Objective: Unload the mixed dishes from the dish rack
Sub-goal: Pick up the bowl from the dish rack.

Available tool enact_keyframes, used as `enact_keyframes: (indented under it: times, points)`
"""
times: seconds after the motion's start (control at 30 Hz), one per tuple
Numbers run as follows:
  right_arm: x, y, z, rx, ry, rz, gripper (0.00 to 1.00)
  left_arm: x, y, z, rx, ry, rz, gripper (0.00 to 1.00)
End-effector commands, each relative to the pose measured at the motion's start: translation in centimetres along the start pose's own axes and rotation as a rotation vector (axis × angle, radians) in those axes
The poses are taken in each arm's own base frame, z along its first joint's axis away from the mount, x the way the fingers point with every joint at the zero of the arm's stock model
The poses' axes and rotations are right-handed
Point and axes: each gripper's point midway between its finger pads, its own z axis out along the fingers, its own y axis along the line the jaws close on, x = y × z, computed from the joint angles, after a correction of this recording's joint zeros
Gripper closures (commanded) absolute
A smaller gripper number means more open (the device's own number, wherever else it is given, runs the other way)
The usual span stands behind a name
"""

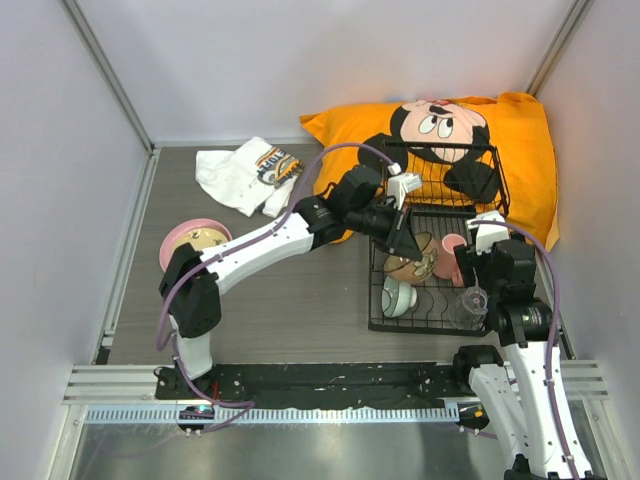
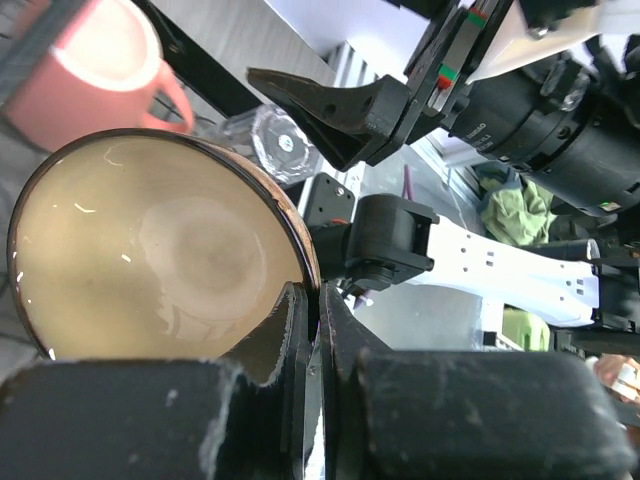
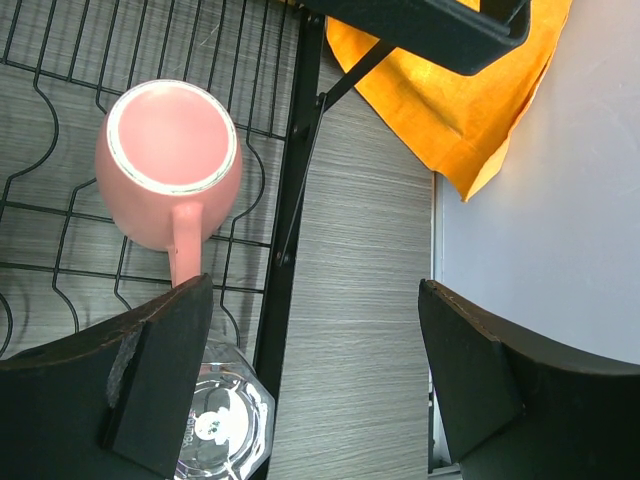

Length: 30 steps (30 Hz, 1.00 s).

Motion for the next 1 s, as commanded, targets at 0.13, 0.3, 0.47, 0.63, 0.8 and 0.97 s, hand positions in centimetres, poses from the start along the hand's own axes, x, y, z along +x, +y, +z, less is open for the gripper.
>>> enact_keyframes:
  times: [0.13, 0.3, 0.47, 0.63, 0.8, 0.97]
  points:
    - [-1.1, -0.4, 0.5, 0.023, -0.043, 0.023, 0.13, -5.0, -4.3, -5.8, 0.042, -0.182, 0.159, 1.00]
    - [-1.2, -0.2, 0.6, 0.014, -0.042, 0.028, 0.13, -5.0, -2.3, -7.9, -0.041, -0.202, 0.168, 1.00]
    - [-1.3, -0.1, 0.7, 0.005, -0.042, 0.032, 0.13, -4.2, 0.0, -10.1, -0.142, -0.204, 0.189, 1.00]
    - [-1.6, 0.1, 0.7, -0.008, -0.049, 0.039, 0.13, -2.8, 2.7, -12.9, -0.250, -0.200, 0.208, 1.00]
    - [-1.6, 0.3, 0.8, -0.019, -0.047, 0.042, 0.13, -1.7, 4.7, -15.3, -0.340, -0.202, 0.240, 1.00]
    - [-1.7, 0.4, 0.8, -0.023, -0.048, 0.042, 0.13, 0.1, 6.8, -17.3, -0.447, -0.186, 0.265, 1.00]
